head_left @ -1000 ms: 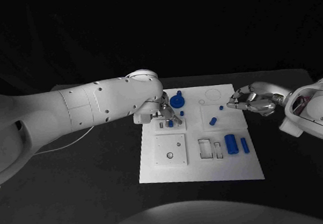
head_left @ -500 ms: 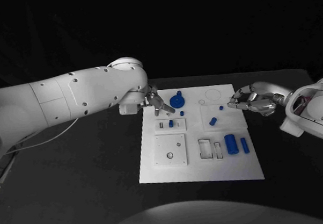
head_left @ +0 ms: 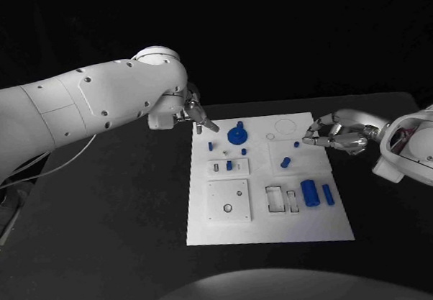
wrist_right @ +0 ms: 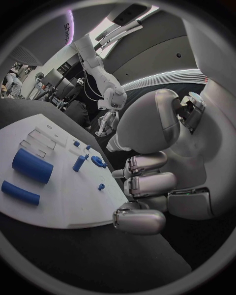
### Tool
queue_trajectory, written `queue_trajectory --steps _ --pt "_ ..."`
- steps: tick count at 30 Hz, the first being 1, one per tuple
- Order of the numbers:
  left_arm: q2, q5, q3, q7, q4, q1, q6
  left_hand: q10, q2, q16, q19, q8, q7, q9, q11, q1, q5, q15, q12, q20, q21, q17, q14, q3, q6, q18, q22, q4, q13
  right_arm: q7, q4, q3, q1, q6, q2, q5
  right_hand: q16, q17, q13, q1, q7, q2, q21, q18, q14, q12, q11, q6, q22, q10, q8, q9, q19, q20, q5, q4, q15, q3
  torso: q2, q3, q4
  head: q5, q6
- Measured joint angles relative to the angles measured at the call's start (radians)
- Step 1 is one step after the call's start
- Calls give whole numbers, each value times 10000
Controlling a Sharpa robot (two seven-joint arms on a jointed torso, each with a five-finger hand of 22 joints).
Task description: Assemble the parts on the task board
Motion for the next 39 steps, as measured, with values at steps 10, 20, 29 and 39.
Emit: queue_trajectory --steps 10,20,29,39 --pt "627 60 -92 0 -1087 -529 92 0 191 0 0 91 1 32 0 191 491 0 0 0 21 6 0 -111 72 0 -1 -1 0 123 0 -1 -17 4 -14 46 0 -1 0 0 0 0 0 0 0 0 0 0 -1 0 0 0 0 0 0 0 0 0 34 -33 -3 -7 0" --pt "1117 -118 -83 -2 -1880 -824 -3 -37 284 0 -1 195 -55 71 -37 284 765 0 0 0 20 7 -1 -165 197 -1 -1 -3 0 165 0 -1 -25 17 -2 72 0 -2 0 0 0 0 0 0 0 0 0 0 7 0 1 1 1 0 0 0 0 1 32 -28 -6 35 0" --pt "1298 -204 -80 -2 -2137 -981 -160 -37 389 0 15 251 -55 124 -37 468 1103 0 0 -17 20 6 -1 -219 196 0 -2 -4 0 167 0 -1 -28 33 10 80 0 -3 0 0 0 0 0 0 0 0 0 0 6 0 1 -9 0 0 0 -1 0 1 29 -22 -13 27 0" --pt "1463 -236 -75 -2 -2403 -1069 -271 -1 476 0 29 314 -90 147 -73 640 1338 -1 0 -43 -30 4 -1 -219 231 0 -3 -4 0 153 3 2 -28 56 2 83 0 -4 0 0 0 0 0 0 0 0 0 0 5 0 1 -8 1 0 0 -1 0 1 27 -23 -12 33 0"
